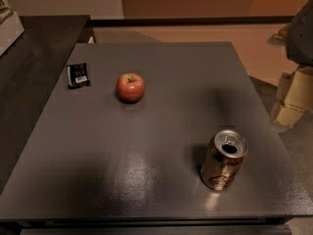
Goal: Pick apple
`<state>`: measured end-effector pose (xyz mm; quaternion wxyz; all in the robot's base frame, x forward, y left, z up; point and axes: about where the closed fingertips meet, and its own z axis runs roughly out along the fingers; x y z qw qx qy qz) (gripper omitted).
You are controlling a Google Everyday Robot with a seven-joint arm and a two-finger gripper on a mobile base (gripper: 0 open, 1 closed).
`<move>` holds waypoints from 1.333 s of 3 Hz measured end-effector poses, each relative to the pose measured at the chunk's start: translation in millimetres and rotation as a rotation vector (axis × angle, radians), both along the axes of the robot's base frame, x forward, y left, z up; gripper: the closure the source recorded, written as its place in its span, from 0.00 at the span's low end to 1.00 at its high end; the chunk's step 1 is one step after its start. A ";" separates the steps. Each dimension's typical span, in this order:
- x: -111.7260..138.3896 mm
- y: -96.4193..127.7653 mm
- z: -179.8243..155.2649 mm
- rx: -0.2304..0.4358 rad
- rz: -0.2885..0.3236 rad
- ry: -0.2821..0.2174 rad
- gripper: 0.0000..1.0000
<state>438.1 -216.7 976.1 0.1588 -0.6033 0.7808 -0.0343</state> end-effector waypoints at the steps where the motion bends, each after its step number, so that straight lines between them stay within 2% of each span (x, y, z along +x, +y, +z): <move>1: 3.5 2.9 1.5 0.008 -0.002 -0.013 0.00; 2: 21.8 20.8 -2.2 0.039 0.023 -0.026 0.00; 4: 84.8 83.5 -23.5 0.112 0.096 -0.041 0.00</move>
Offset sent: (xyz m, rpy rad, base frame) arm 0.0510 0.0477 -0.0123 0.0876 -0.0288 0.0639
